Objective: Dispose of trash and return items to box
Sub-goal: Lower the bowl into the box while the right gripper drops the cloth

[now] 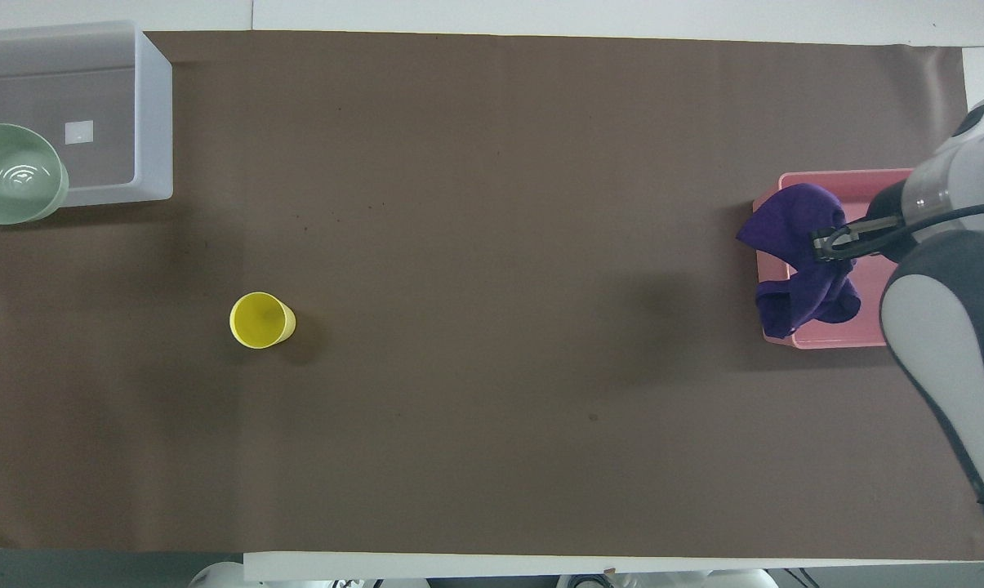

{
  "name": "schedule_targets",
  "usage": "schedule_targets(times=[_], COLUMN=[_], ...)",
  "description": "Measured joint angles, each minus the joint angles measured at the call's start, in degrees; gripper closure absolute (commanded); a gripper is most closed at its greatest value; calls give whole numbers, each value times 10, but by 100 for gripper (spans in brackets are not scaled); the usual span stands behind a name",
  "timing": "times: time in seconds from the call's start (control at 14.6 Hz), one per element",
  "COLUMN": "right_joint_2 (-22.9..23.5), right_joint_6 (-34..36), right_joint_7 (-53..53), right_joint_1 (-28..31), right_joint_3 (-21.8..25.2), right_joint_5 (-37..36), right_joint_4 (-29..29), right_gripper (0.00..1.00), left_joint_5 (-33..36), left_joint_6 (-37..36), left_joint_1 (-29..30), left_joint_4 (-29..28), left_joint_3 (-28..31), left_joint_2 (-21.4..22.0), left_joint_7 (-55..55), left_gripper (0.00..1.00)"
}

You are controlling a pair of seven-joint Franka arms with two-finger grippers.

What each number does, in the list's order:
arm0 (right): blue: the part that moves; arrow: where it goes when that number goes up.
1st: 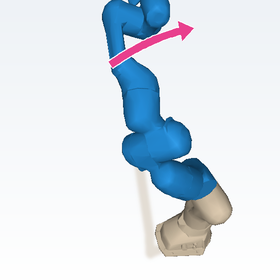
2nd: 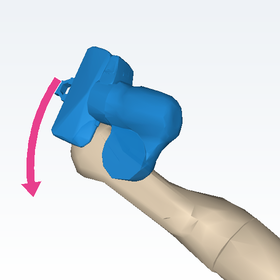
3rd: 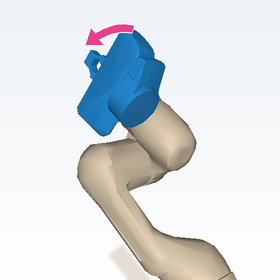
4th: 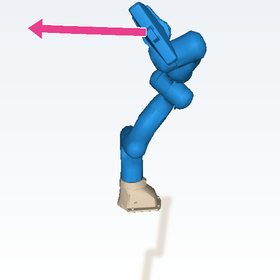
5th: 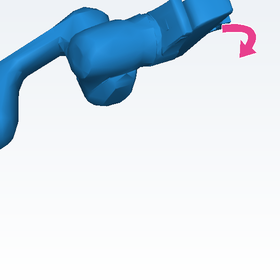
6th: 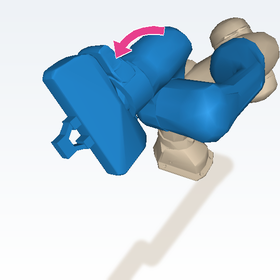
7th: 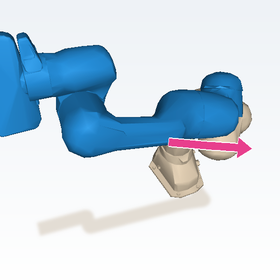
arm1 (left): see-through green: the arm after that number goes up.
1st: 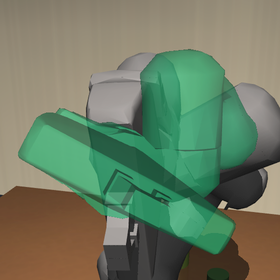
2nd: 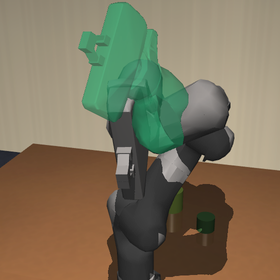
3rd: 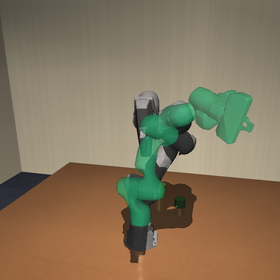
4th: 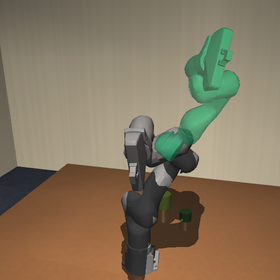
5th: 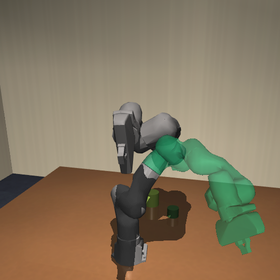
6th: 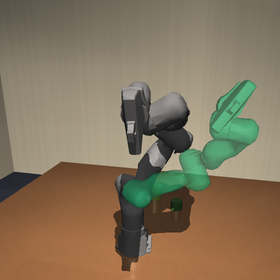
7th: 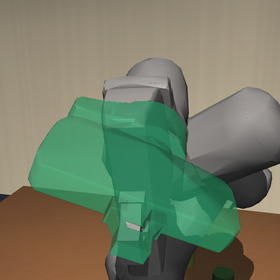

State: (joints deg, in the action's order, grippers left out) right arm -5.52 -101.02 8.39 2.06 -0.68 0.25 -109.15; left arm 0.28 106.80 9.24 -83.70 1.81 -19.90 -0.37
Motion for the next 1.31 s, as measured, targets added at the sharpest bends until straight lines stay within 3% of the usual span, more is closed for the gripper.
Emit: schedule_targets(times=[0.14,0.27,0.55,0.62,0.69,0.89,1.17,1.24,1.31], right_joint_2=[1,3,27,37,51,93,129,135,138], right_joint_6=[2,-11,-122,-146,-165,-213,-253,-257,-258], right_joint_7=[55,90,136,136,136,139,139,139,139], right_joint_1=[56,99,139,141,143,149,151,152,152], right_joint_3=[2,4,4,4,4,4,4,4,4], right_joint_5=[-2,-2,-2,-2,-2,-2,-2,-2,-2], right_joint_4=[-6,-21,-92,-105,-114,-122,-124,-124,-124], right_gripper=[100,100,100,100,100,99,91,71,41], left_joint_5=[-8,-19,-34,-34,-34,-34,-30,-18,-3], left_joint_6=[55,100,135,148,164,222,203,175,135], left_joint_1=[12,17,12,9,7,7,-4,-11,-18], left_joint_4=[62,88,86,78,68,42,51,60,67], left_joint_3=[0,0,-5,-5,-5,-5,-5,-3,-2], left_joint_2=[-89,-142,-163,-163,-163,-163,-148,-136,-117], left_joint_7=[0,0,-2,-3,-6,-31,-57,-59,-61], left_gripper=[100,100,96,43,0,0,0,0,0])
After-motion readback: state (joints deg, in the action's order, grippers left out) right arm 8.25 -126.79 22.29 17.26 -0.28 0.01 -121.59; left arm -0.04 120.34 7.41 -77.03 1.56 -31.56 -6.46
